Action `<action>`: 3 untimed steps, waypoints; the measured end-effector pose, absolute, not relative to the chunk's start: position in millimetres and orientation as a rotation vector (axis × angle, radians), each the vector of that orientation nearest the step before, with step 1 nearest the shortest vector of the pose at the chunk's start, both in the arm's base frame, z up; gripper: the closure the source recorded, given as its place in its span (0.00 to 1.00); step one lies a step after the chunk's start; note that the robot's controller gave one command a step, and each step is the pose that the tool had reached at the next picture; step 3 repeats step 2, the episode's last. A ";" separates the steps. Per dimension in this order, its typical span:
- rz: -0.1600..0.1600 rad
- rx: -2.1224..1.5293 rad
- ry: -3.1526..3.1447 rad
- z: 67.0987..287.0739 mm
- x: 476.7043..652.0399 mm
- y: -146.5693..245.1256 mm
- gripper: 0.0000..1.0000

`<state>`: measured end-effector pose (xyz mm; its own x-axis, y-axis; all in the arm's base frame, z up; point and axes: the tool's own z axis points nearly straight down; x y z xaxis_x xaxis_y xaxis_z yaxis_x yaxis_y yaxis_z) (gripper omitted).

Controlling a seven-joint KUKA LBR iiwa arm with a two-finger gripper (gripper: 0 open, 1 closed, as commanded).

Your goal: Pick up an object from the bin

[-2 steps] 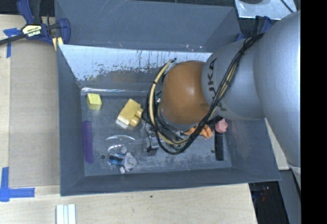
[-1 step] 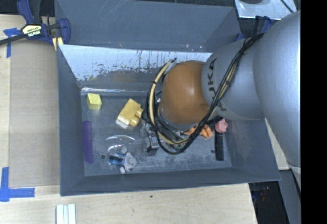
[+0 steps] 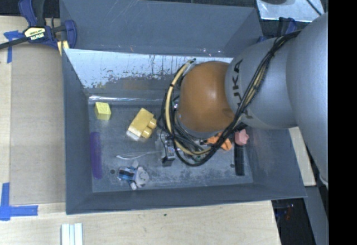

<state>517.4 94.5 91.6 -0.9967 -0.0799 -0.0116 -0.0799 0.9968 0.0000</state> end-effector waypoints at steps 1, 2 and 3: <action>0.000 -0.125 3.130 128.1 516.8 94.2 1.00; 0.000 -0.124 3.128 157.2 517.3 94.2 1.00; 0.000 -0.124 3.128 157.2 517.3 94.2 1.00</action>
Offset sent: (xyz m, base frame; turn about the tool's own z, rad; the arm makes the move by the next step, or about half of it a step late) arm -0.0010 -0.0002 0.0772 0.0004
